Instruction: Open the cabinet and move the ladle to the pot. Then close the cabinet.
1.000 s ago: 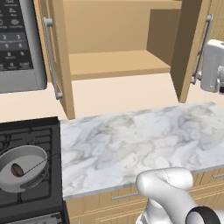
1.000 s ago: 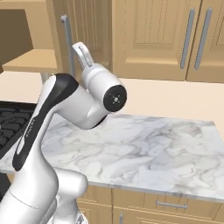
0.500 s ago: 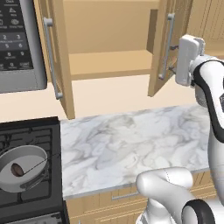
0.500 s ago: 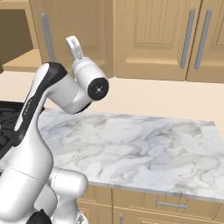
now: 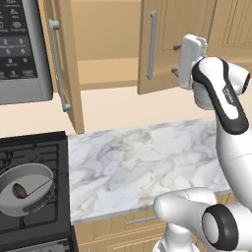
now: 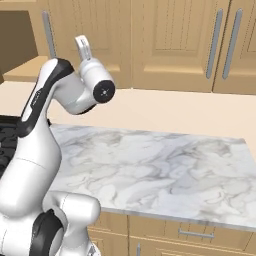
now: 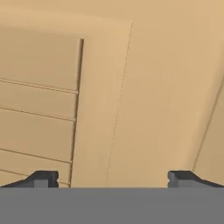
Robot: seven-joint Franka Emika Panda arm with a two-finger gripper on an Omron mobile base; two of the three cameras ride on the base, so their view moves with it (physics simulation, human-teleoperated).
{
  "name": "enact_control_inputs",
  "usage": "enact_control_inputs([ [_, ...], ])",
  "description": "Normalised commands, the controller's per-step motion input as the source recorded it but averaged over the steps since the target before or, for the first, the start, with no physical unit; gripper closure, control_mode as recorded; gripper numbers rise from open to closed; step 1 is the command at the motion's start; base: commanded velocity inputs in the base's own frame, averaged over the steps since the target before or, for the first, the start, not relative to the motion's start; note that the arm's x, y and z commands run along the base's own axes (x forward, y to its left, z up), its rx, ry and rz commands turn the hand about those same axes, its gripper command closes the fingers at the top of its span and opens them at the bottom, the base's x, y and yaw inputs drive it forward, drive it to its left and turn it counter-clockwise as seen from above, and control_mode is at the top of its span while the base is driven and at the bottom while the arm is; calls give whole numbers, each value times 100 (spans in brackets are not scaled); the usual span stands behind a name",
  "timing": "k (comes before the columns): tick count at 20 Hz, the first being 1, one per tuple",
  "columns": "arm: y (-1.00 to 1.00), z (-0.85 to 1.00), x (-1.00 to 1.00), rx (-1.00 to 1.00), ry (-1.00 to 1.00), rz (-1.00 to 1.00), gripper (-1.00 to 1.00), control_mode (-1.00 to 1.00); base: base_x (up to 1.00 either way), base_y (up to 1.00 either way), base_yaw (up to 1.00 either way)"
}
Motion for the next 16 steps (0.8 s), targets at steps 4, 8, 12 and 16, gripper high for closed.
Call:
enact_control_inputs([
  [4, 20, 0, 57, 0, 0, 0, -100, -100, 0, 0, 0],
  [8, 18, 0, 61, 0, 0, 0, -100, -100, 0, 0, 0],
  [12, 13, 7, -6, 0, -2, 0, -100, -100, 0, 0, 0],
  [16, 0, 35, -100, 0, -20, -1, -100, -100, 0, 0, 0],
])
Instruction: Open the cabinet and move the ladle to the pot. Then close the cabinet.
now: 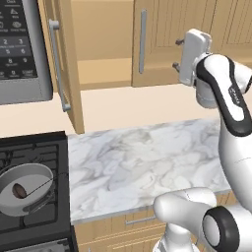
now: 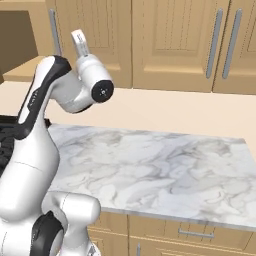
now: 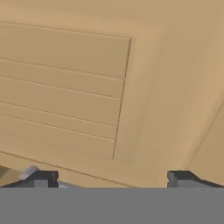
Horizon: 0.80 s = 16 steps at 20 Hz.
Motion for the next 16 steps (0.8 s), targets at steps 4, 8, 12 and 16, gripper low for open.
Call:
enact_control_inputs([
  [4, 0, 35, -100, -7, -24, -3, -100, -100, 0, 0, 0],
  [8, 8, 14, -100, -20, -18, -5, -100, -100, 0, 0, 0],
  [12, 21, 3, -100, -35, -20, -7, -100, -100, 0, 0, 0],
  [16, 26, 6, -100, -40, -19, -10, -100, -100, 0, 0, 0],
])
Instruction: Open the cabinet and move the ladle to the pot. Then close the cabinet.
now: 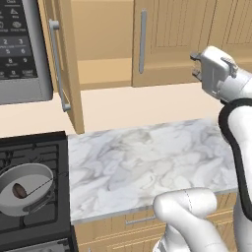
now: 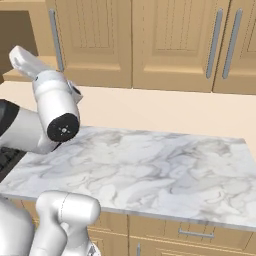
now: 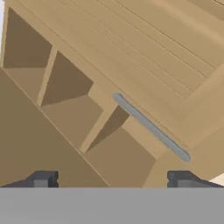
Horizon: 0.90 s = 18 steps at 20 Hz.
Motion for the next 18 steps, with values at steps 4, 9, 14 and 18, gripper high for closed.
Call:
enact_control_inputs([
  [4, 36, 2, -100, -42, -17, -12, -100, -100, 0, 0, 0],
  [9, 54, 0, -72, -43, -7, -17, -100, -100, 0, 0, 0],
  [14, 68, 0, -20, -38, 0, -26, -100, -100, 0, 0, 0],
  [18, 51, 1, -51, -29, 1, -28, -100, -100, 0, 0, 0],
])
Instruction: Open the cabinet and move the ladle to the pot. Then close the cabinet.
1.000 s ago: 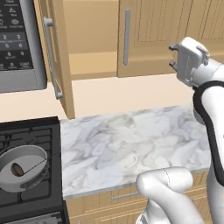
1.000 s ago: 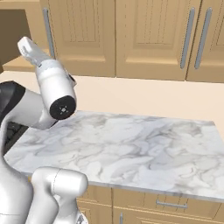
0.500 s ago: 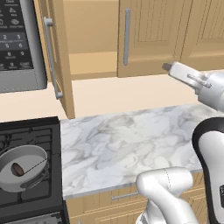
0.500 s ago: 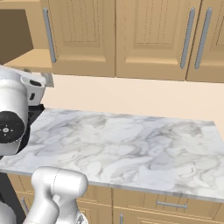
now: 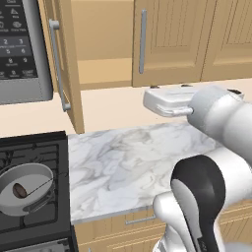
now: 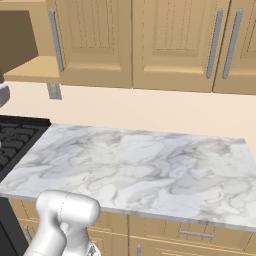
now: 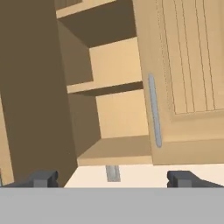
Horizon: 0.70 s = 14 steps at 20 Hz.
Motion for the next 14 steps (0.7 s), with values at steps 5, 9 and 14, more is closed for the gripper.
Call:
enact_control_inputs([
  [5, 55, -1, -22, -21, 3, -24, -100, -100, 0, 0, 0],
  [9, 51, -19, 0, -18, 0, -20, -100, -100, 0, 0, 0],
  [14, 57, -49, 0, -20, -6, -13, -100, -100, 0, 0, 0],
])
